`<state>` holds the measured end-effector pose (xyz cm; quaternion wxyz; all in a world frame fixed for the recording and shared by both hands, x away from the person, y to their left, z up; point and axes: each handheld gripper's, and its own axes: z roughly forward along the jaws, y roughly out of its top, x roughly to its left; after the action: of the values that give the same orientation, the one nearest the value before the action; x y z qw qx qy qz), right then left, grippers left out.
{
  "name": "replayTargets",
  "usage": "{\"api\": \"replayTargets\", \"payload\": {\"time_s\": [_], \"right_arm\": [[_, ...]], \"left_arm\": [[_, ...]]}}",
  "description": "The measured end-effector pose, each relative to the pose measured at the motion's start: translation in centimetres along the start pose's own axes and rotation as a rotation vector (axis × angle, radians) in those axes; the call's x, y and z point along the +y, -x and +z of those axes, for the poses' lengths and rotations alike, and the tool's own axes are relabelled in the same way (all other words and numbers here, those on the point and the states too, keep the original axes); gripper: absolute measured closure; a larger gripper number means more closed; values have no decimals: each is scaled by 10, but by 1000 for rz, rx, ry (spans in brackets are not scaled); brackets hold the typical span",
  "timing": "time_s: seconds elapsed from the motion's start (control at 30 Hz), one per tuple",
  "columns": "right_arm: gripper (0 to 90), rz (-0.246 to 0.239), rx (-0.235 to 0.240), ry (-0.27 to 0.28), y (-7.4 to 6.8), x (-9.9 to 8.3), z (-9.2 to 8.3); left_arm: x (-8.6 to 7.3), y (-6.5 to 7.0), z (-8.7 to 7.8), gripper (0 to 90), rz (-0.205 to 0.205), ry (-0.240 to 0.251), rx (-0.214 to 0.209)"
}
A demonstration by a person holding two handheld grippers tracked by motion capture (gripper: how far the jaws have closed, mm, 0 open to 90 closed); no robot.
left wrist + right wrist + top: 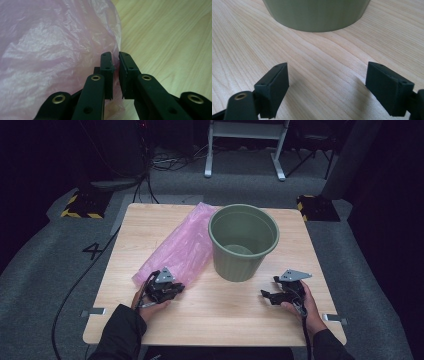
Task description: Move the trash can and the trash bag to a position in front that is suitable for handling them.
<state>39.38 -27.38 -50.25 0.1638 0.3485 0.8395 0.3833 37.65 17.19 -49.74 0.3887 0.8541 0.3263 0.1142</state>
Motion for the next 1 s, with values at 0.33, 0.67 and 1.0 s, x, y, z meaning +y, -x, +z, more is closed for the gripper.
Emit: {"api": "replayTargets", "payload": {"time_s": [0.33,0.67,1.0], "right_arm": [[193,1,-4,0,0,0,0],[192,-2,-7,-2,-1,0,0],[191,-4,-5,0,-1,0,0]], "left_arm": [[19,33,23,789,28,-26,-15],[26,54,25,450,56,-9,-9],[20,64,-25,155,57,85,14]]}}
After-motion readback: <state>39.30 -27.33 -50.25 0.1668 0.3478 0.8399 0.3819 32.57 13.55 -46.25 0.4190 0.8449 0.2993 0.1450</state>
